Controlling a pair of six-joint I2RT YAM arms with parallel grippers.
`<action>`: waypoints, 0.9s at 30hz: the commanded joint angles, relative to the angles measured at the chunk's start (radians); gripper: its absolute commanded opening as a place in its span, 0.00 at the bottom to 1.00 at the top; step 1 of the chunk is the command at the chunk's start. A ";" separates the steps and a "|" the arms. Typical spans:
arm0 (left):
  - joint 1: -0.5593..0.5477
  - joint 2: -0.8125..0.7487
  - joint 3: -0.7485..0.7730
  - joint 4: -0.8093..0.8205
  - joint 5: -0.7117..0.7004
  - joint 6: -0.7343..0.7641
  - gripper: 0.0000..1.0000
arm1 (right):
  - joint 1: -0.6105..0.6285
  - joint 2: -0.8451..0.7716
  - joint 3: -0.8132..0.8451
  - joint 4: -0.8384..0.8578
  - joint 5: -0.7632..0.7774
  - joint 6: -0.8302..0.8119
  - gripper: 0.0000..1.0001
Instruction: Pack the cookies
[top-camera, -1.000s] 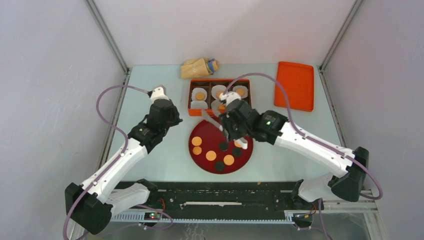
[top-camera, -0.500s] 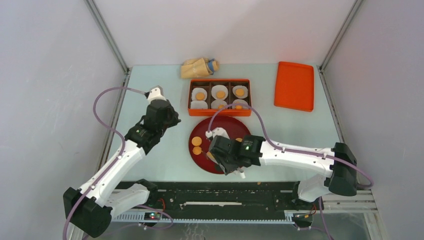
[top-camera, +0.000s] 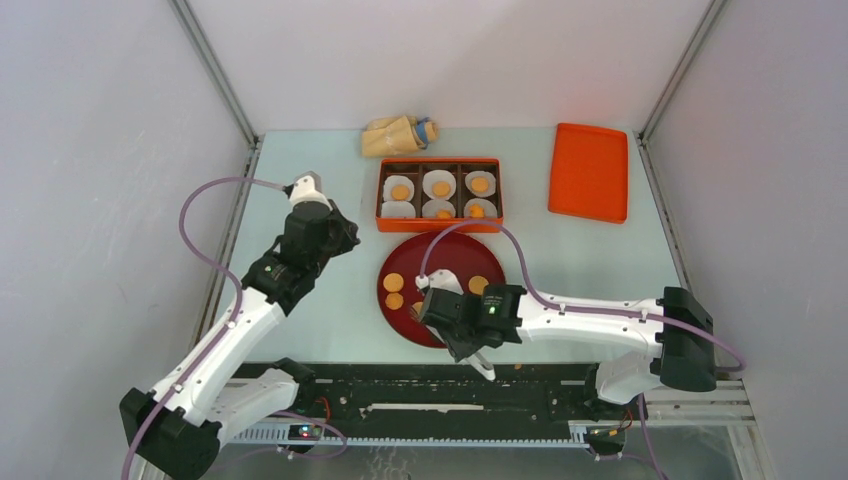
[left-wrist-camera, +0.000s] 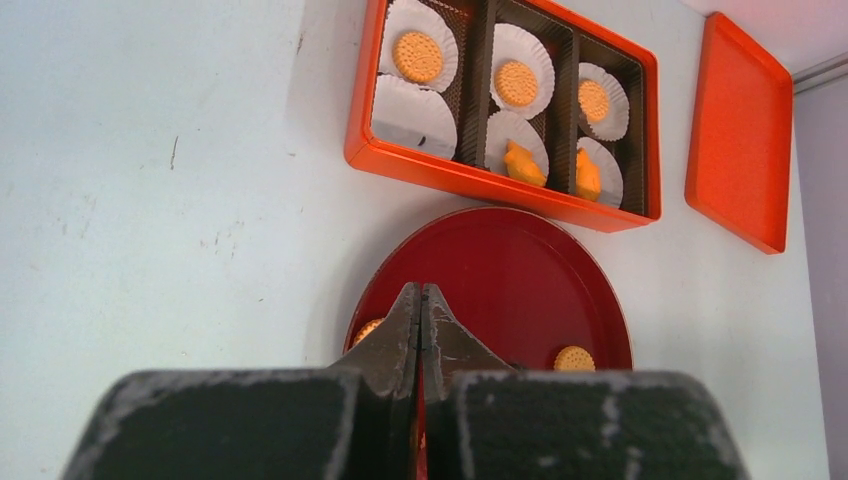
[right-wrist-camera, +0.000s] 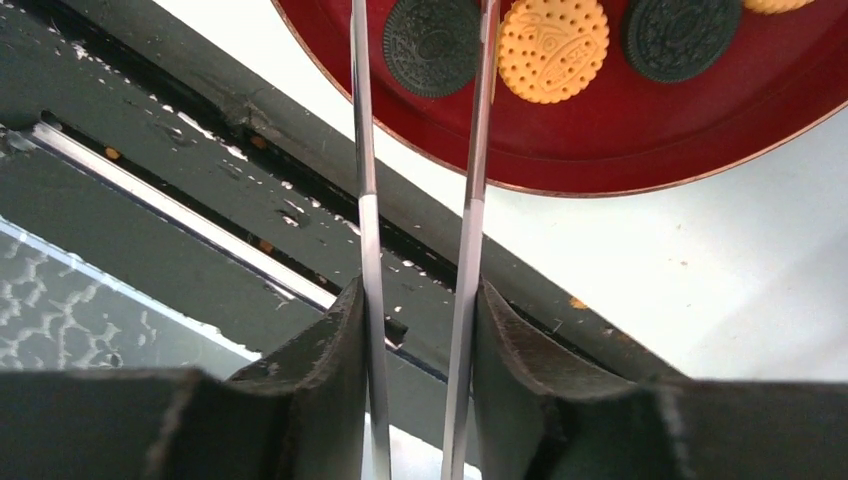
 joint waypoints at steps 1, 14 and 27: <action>0.005 -0.023 0.018 0.018 0.004 -0.005 0.01 | -0.011 -0.033 0.064 -0.007 0.068 0.000 0.30; 0.006 -0.030 0.054 -0.039 -0.161 0.030 0.01 | -0.372 0.140 0.502 0.072 0.070 -0.267 0.25; 0.018 -0.004 0.062 -0.045 -0.189 0.058 0.01 | -0.492 0.563 0.845 0.093 -0.075 -0.336 0.23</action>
